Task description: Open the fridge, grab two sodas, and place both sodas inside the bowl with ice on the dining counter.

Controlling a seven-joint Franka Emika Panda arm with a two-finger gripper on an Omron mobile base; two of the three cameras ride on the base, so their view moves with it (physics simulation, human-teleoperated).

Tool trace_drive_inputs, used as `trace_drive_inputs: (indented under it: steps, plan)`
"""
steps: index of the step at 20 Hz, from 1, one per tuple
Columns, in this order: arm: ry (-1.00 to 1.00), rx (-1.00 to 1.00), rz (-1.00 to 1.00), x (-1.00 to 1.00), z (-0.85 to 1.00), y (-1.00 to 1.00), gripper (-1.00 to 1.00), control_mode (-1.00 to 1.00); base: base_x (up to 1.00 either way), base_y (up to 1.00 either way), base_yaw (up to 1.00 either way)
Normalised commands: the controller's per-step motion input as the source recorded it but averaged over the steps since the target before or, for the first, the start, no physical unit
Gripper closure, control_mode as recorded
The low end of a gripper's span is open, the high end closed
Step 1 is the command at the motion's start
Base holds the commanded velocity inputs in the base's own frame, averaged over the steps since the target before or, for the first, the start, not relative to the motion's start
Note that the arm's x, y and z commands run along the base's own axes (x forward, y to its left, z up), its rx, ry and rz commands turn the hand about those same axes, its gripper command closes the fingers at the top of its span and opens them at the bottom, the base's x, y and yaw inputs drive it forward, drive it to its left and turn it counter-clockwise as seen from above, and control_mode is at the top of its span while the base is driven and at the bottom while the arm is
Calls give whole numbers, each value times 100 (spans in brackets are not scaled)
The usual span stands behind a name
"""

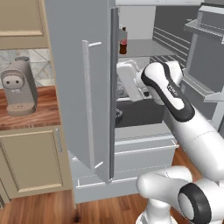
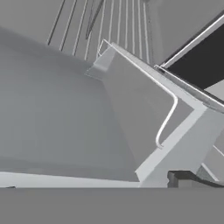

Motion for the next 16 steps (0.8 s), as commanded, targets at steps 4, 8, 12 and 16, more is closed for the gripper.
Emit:
trace_drive_inputs:
  steps: [4,8,12,16]
  plan:
    - [2,0,17,-43,0,62,-100,-100,0,0,0]
    - [3,0,14,-39,0,76,-100,-100,0,0,0]
    - [3,0,8,-36,0,94,-100,-100,0,0,0]
    - [1,0,4,-31,0,97,-100,-100,0,0,0]
